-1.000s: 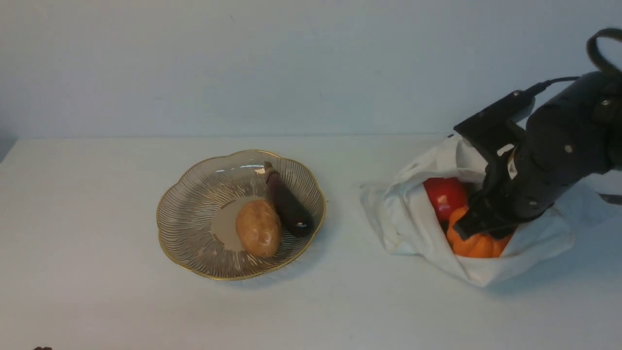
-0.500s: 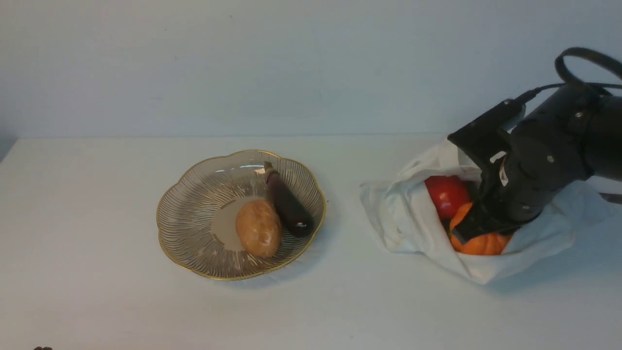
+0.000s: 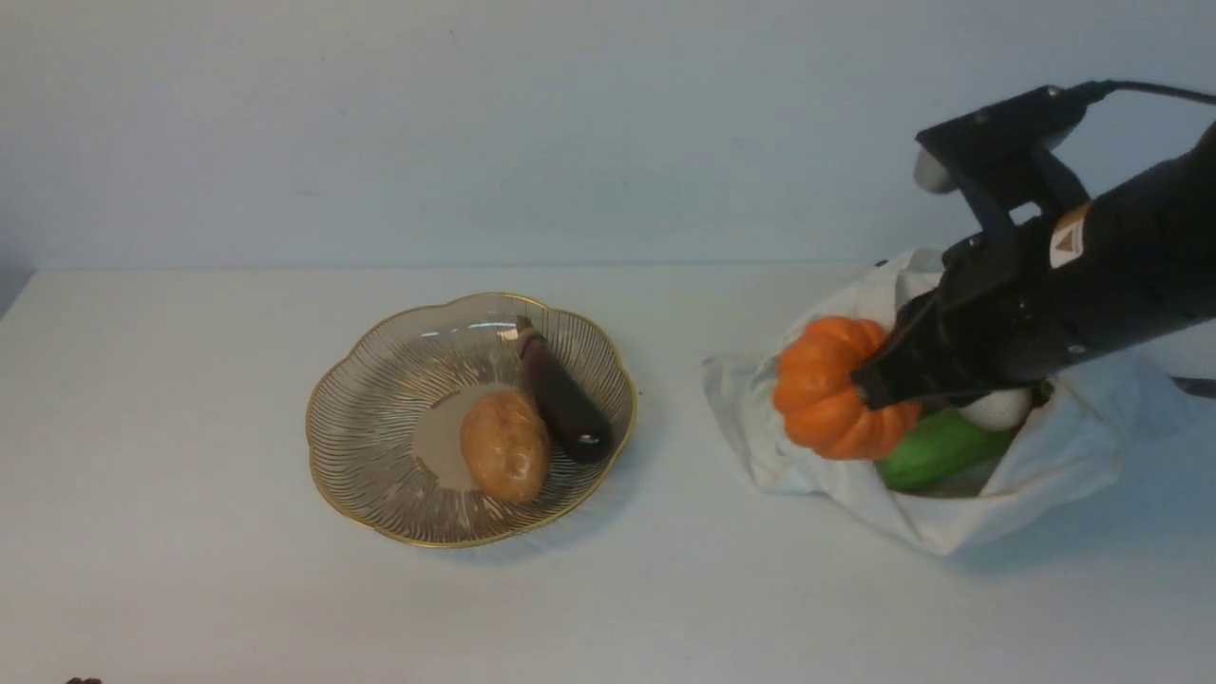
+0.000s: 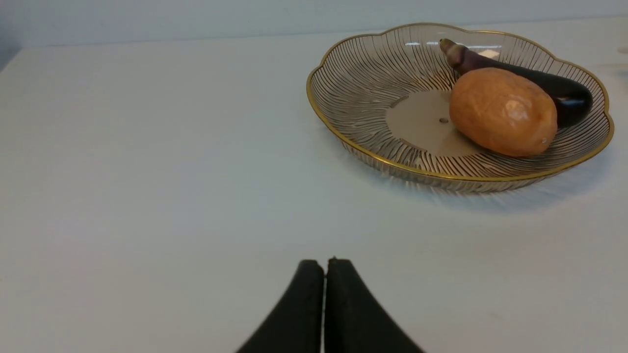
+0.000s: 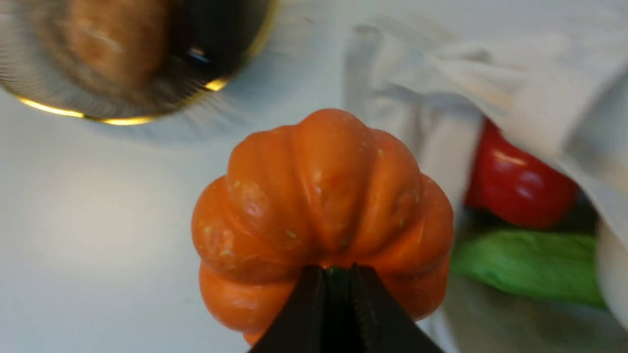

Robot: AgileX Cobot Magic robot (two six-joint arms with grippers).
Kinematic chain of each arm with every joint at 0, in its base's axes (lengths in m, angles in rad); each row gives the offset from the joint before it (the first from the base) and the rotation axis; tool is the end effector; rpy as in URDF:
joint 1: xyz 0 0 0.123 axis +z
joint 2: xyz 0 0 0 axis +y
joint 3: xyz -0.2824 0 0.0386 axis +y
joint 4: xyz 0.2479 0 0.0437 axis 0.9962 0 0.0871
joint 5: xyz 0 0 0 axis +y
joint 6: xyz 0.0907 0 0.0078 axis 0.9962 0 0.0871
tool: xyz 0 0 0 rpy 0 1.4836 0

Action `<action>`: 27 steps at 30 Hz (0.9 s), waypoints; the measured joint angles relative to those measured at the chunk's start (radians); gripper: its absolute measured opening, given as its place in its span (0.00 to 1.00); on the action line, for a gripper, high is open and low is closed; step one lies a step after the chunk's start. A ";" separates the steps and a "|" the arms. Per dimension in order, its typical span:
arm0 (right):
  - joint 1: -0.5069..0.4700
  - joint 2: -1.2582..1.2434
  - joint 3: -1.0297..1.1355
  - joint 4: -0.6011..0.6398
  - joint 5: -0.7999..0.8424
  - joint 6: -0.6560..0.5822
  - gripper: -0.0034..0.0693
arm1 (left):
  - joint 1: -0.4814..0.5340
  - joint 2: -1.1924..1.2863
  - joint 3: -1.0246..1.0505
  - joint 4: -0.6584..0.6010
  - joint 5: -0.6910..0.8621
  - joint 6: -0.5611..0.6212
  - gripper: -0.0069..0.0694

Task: Take vegetables from cloth bag on white table place on plate.
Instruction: 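Move the pumpkin from the bag onto the plate with the right gripper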

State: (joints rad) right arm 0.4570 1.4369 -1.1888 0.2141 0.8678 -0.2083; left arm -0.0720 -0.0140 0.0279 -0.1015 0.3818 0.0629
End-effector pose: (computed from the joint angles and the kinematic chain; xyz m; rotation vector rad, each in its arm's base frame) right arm 0.2615 0.1451 0.3130 -0.7358 2.5023 0.3517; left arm 0.0519 -0.0072 0.1703 0.0642 1.8776 -0.1065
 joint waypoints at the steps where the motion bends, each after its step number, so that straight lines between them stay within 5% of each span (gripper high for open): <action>1: 0.016 0.009 -0.019 0.039 -0.003 -0.020 0.08 | 0.000 0.000 0.000 0.000 0.000 0.000 0.08; 11: 0.225 0.346 -0.412 0.080 0.021 -0.067 0.08 | 0.000 0.000 0.000 0.000 0.000 0.000 0.08; 20: 0.308 0.715 -0.769 0.098 0.046 -0.048 0.10 | 0.000 0.000 0.000 0.000 0.000 0.000 0.08; 26: 0.318 0.854 -0.900 0.102 0.077 0.014 0.25 | 0.000 0.000 0.000 0.000 0.000 0.000 0.08; 27: 0.318 0.874 -0.914 0.099 0.086 0.024 0.35 | 0.000 0.000 0.000 0.000 0.000 0.000 0.08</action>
State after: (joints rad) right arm 0.7749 2.3111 -2.1032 0.3129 0.9539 -0.1843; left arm -0.0720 -0.0140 0.0279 -0.1015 0.3818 0.0629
